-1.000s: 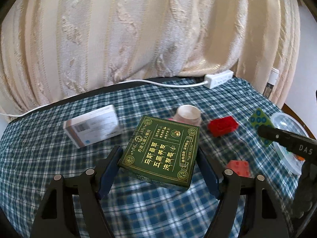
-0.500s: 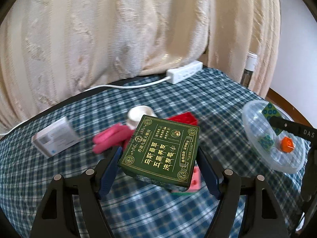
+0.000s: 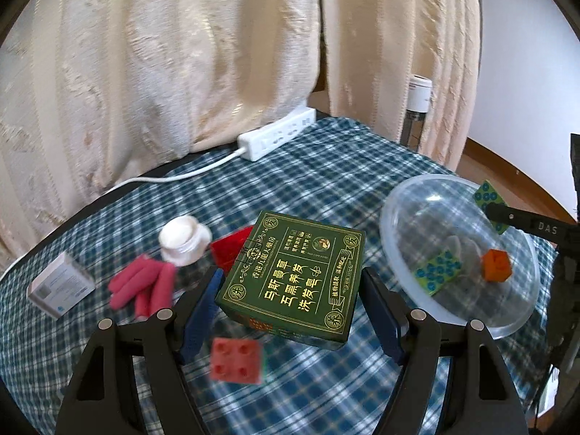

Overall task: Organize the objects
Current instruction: 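Carry the green box and green block over the clear bowl with both grippers, then open both grippers to drop the green box and green block into the bowl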

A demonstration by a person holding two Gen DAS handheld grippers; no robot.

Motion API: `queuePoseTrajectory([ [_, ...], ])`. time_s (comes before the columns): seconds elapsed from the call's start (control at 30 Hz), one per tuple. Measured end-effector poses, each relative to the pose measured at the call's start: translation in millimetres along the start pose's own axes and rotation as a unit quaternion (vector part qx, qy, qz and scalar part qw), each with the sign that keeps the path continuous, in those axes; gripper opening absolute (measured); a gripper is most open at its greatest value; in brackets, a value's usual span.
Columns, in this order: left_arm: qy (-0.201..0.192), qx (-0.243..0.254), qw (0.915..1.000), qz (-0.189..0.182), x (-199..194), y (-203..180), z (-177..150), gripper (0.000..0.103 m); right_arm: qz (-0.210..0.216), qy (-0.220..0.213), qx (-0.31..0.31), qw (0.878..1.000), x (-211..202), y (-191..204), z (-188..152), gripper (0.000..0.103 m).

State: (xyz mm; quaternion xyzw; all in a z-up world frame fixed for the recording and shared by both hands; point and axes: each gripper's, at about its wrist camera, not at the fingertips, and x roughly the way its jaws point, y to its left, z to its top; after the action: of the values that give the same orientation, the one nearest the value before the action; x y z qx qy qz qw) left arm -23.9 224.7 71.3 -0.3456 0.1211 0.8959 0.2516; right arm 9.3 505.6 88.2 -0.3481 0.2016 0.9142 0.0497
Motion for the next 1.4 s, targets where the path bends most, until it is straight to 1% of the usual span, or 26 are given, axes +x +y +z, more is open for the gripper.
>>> queuePoseTrajectory([
  [0.2,0.006,0.018,0.9996,-0.019,9.0,-26.5,12.9,0.076,0.002,0.005,0.009,1.000,2.3,-18.6,0.0,0.016],
  [0.53,0.011,0.048,0.9977,-0.047,27.0,-69.1,37.1,0.076,0.015,0.005,0.016,1.000,2.3,-30.9,-0.7,0.016],
  [0.77,0.016,0.064,0.9947,-0.079,43.0,-97.3,53.0,0.077,0.026,0.004,0.023,0.999,2.1,-36.4,-0.2,0.016],
  [0.9,0.022,0.066,0.9932,-0.094,54.7,-108.9,60.8,0.079,0.029,0.003,0.025,0.999,1.5,-37.5,0.2,0.016],
  [1.03,0.031,0.052,0.9939,-0.092,63.3,-105.4,61.8,0.079,0.033,0.001,0.031,0.999,1.8,-38.0,0.8,0.019],
  [1.07,0.033,0.048,0.9940,-0.092,64.0,-103.0,61.4,0.079,0.035,0.001,0.033,0.999,1.6,-38.3,0.9,0.022],
  [1.13,0.035,0.042,0.9944,-0.090,63.8,-96.7,60.4,0.079,0.036,-0.001,0.034,0.999,1.1,-37.5,1.6,0.024],
  [1.33,0.033,0.029,0.9959,-0.079,56.4,-82.3,55.1,0.079,0.031,-0.004,0.027,0.999,-0.7,-28.8,2.0,0.025],
  [1.4,0.033,0.028,0.9963,-0.075,53.9,-78.9,52.2,0.079,0.029,-0.005,0.025,0.999,-1.7,-25.6,1.9,0.030],
])
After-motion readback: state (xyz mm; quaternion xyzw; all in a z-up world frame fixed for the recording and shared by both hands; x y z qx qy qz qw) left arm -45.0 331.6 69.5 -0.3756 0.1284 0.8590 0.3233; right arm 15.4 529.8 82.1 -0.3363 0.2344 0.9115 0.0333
